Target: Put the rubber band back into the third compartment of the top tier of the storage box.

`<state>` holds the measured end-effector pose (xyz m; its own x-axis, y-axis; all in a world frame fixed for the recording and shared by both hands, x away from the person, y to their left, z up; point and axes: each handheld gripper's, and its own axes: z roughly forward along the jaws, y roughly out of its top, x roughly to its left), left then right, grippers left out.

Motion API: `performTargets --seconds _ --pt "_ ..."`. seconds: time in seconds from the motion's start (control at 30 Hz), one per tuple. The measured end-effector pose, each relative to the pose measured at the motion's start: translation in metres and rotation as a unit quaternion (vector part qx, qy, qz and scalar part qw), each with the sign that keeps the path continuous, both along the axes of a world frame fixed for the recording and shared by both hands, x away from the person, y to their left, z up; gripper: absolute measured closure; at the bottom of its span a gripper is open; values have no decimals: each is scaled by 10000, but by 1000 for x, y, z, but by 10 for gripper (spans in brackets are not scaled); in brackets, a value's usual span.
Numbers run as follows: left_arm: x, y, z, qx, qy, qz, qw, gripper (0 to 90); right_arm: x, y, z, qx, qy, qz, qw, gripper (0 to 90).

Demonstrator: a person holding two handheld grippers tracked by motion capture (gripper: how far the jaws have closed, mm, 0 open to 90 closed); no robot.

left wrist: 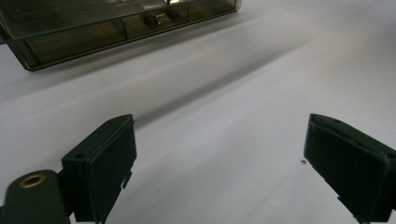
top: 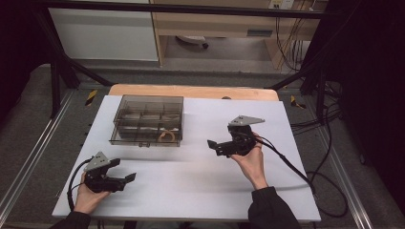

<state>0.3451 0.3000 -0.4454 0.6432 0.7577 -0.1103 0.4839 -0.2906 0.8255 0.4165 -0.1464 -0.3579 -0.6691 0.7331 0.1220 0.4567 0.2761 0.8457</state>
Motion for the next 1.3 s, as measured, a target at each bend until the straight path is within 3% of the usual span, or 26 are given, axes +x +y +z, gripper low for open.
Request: performTargets --seconds 0.47,0.97,1.3 --pt "0 -1 0 20 9 -14 10000 91 -20 -56 -26 207 -78 11 9998 6" --pt "0 -1 -1 39 17 -34 10000 91 -42 -99 -67 78 126 82 9999 7" --pt "0 -2 -2 71 37 -76 9999 92 -55 -124 -86 183 272 0 9995 7"
